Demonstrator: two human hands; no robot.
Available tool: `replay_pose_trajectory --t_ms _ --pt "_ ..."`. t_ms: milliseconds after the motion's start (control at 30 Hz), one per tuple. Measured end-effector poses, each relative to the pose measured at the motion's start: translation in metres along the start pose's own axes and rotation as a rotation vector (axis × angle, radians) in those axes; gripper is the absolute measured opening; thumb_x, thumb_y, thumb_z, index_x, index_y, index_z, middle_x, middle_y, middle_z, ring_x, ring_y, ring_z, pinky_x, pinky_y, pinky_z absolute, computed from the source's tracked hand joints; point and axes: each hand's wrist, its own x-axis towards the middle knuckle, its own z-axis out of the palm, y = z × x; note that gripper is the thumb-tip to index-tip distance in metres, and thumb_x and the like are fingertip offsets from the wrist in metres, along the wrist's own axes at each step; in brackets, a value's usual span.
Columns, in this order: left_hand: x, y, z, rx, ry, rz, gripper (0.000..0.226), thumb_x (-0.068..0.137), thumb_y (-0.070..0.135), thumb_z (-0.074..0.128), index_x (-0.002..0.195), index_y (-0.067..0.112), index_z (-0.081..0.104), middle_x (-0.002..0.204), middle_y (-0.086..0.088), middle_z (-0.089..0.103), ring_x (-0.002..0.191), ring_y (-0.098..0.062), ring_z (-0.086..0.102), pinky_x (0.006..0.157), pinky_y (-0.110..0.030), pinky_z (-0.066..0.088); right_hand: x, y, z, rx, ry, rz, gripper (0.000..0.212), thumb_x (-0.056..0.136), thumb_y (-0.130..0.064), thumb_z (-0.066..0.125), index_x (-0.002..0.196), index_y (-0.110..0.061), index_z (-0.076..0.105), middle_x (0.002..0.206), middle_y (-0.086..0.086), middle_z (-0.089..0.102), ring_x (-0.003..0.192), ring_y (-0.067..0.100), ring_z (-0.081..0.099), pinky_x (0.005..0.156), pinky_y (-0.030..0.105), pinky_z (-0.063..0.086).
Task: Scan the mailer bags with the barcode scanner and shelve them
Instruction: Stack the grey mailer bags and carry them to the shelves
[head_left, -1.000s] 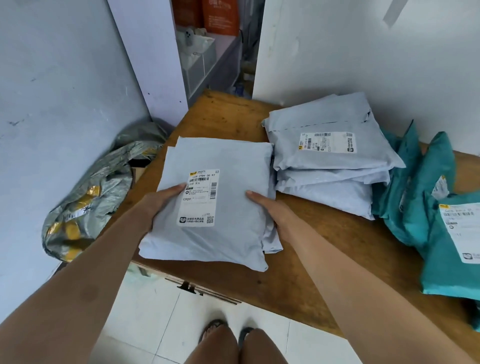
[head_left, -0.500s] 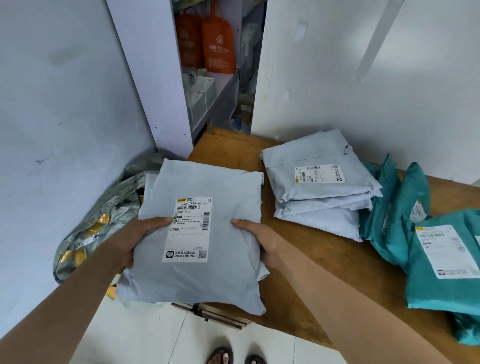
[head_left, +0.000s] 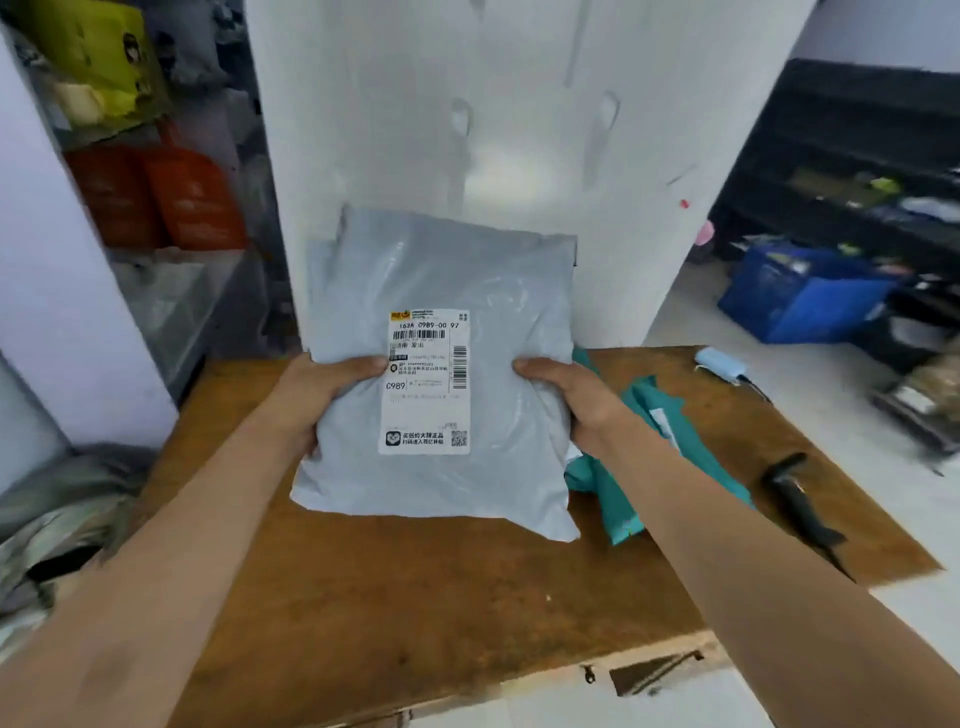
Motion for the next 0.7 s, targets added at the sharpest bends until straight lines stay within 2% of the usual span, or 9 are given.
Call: replay_pose_trajectory --t_ms 67,200,333,400,433,500,567,633,700 --pt "0.015 -0.002 0.065 0.005 -0.162 0.004 0.033 0.061 0.012 0.08 0.093 0.01 0.072 0.086 -0.005 0.077 0.08 -0.018 0.073 0.07 -0.029 0.058 -0.031 -0.015 -0.056 0.039 0.137 -0.07 0.041 0.08 -0.009 0.07 0.119 -0.002 0.064 0.111 0.012 0.072 0.088 0.021 0.072 0.066 0.025 0.058" --pt "0.019 -0.019 0.208 -0.011 -0.469 0.013 0.034 0.054 0.012 0.081 0.087 0.011 0.073 0.083 -0.004 0.076 0.073 -0.018 0.073 0.064 -0.026 0.057 -0.115 -0.032 -0.169 0.092 0.398 -0.198 0.04 0.077 -0.021 0.076 0.114 -0.01 0.067 0.107 0.007 0.075 0.093 0.023 0.072 0.075 0.032 0.058" --pt "-0.007 -0.051 0.36 -0.048 -0.689 -0.013 0.068 0.037 0.03 0.088 0.099 0.01 0.07 0.088 -0.006 0.076 0.079 -0.02 0.073 0.066 -0.028 0.058 -0.213 -0.034 -0.284 0.055 0.67 -0.299 0.072 0.056 -0.035 0.088 0.119 -0.009 0.065 0.106 0.006 0.075 0.096 0.024 0.072 0.085 0.038 0.057" --pt "-0.031 -0.073 0.437 -0.06 -0.783 -0.012 0.077 0.039 0.039 0.091 0.106 0.009 0.068 0.096 -0.006 0.076 0.085 -0.019 0.073 0.074 -0.029 0.058 -0.265 -0.032 -0.341 0.051 0.765 -0.329 0.08 0.049 -0.036 0.089 0.12 -0.008 0.065 0.108 0.007 0.074 0.099 0.026 0.071 0.089 0.042 0.055" --pt "-0.046 -0.083 0.476 -0.062 -0.821 -0.006 0.068 0.047 0.039 0.09 0.105 0.01 0.068 0.094 -0.002 0.076 0.085 -0.015 0.072 0.073 -0.026 0.058 -0.291 -0.03 -0.37 0.06 0.818 -0.341 0.084 0.045 -0.038 0.091 0.12 -0.008 0.065 0.108 0.008 0.074 0.099 0.027 0.071 0.089 0.042 0.055" --pt "-0.077 -0.101 0.55 -0.073 -0.873 -0.009 0.034 0.067 0.028 0.082 0.096 0.016 0.067 0.079 0.008 0.076 0.077 -0.007 0.072 0.062 -0.018 0.056 -0.339 -0.027 -0.424 0.067 0.929 -0.357 0.092 0.037 -0.041 0.094 0.118 -0.008 0.066 0.108 0.009 0.074 0.099 0.028 0.071 0.09 0.045 0.055" --pt "-0.102 -0.117 0.615 -0.069 -0.929 -0.017 0.019 0.08 0.021 0.071 0.098 0.015 0.067 0.076 0.009 0.076 0.075 -0.006 0.072 0.058 -0.016 0.055 -0.38 -0.024 -0.472 0.081 1.008 -0.377 0.074 0.052 -0.034 0.092 0.116 -0.006 0.066 0.105 0.011 0.074 0.094 0.028 0.072 0.086 0.043 0.057" --pt "-0.116 -0.129 0.67 -0.075 -0.994 -0.012 0.036 0.078 0.022 0.073 0.11 0.009 0.065 0.09 0.002 0.076 0.083 -0.013 0.073 0.064 -0.021 0.057 -0.41 -0.025 -0.512 0.109 1.058 -0.392 0.048 0.072 -0.022 0.081 0.114 -0.004 0.066 0.103 0.011 0.074 0.087 0.025 0.072 0.074 0.035 0.06" --pt "-0.125 -0.137 0.716 -0.066 -1.02 -0.025 0.052 0.071 0.027 0.079 0.116 0.008 0.064 0.098 -0.003 0.075 0.089 -0.018 0.072 0.065 -0.023 0.057 -0.429 -0.027 -0.55 0.125 1.091 -0.399 0.048 0.073 -0.02 0.08 0.116 -0.005 0.064 0.106 0.012 0.073 0.091 0.026 0.071 0.074 0.035 0.06"
